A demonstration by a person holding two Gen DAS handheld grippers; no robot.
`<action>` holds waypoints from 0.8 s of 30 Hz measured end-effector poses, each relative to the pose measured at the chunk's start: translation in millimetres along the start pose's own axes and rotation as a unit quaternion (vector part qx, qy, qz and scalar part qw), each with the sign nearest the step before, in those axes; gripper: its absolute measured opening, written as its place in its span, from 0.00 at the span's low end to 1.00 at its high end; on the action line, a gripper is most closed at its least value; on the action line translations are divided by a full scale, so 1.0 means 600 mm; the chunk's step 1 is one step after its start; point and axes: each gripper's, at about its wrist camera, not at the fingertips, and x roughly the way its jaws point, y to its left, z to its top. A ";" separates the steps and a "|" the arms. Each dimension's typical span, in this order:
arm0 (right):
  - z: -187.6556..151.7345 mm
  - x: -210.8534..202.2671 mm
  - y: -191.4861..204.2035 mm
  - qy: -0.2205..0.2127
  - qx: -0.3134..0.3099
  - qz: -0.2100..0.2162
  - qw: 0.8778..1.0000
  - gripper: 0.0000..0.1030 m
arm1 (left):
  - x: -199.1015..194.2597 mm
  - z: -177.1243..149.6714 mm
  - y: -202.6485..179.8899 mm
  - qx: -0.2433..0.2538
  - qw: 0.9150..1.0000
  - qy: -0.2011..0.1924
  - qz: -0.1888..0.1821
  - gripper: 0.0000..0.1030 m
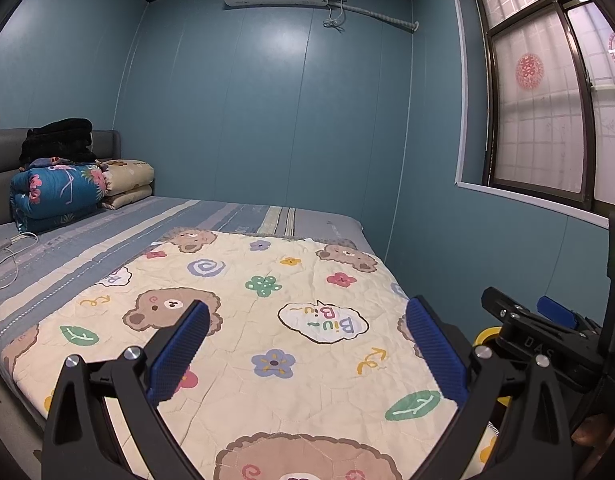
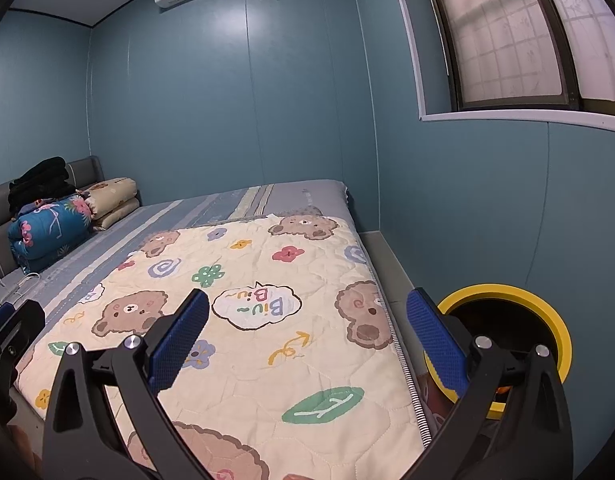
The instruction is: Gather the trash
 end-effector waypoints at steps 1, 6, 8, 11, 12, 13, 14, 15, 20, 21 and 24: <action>-0.001 0.001 0.000 0.001 0.000 -0.001 1.000 0.92 | 0.002 0.000 0.000 0.000 1.000 0.000 0.000 0.92; -0.005 0.005 -0.002 0.004 0.002 -0.001 1.000 0.92 | 0.004 -0.001 0.000 0.000 1.000 0.002 -0.001 0.92; -0.004 0.005 -0.001 0.004 0.001 -0.001 1.000 0.92 | 0.004 -0.002 0.000 0.000 1.000 0.003 -0.001 0.92; -0.006 0.006 -0.001 0.005 0.001 -0.001 1.000 0.92 | 0.005 -0.002 0.000 0.000 1.000 0.003 -0.001 0.92; -0.006 0.007 0.000 0.006 0.001 -0.001 1.000 0.92 | 0.005 -0.002 0.001 0.000 1.000 0.003 -0.002 0.92; -0.007 0.008 0.000 0.007 0.001 -0.001 1.000 0.92 | 0.005 -0.002 0.000 0.000 1.000 0.003 -0.001 0.92; -0.007 0.008 0.000 0.007 0.001 -0.001 1.000 0.92 | 0.005 -0.003 0.001 0.000 1.000 0.004 -0.001 0.92; -0.008 0.008 0.000 0.008 0.002 0.000 1.000 0.92 | 0.004 -0.003 0.001 0.000 1.000 0.004 -0.002 0.92; -0.007 0.010 0.000 0.009 0.002 0.000 1.000 0.92 | 0.004 -0.005 -0.001 -0.001 1.000 0.005 -0.001 0.92; -0.008 0.010 0.000 0.010 0.002 0.000 1.000 0.92 | 0.004 -0.004 -0.001 -0.001 1.000 0.005 -0.001 0.92; -0.009 0.011 0.000 0.010 0.002 0.000 1.000 0.92 | 0.005 -0.004 0.000 -0.002 1.000 0.007 -0.002 0.92</action>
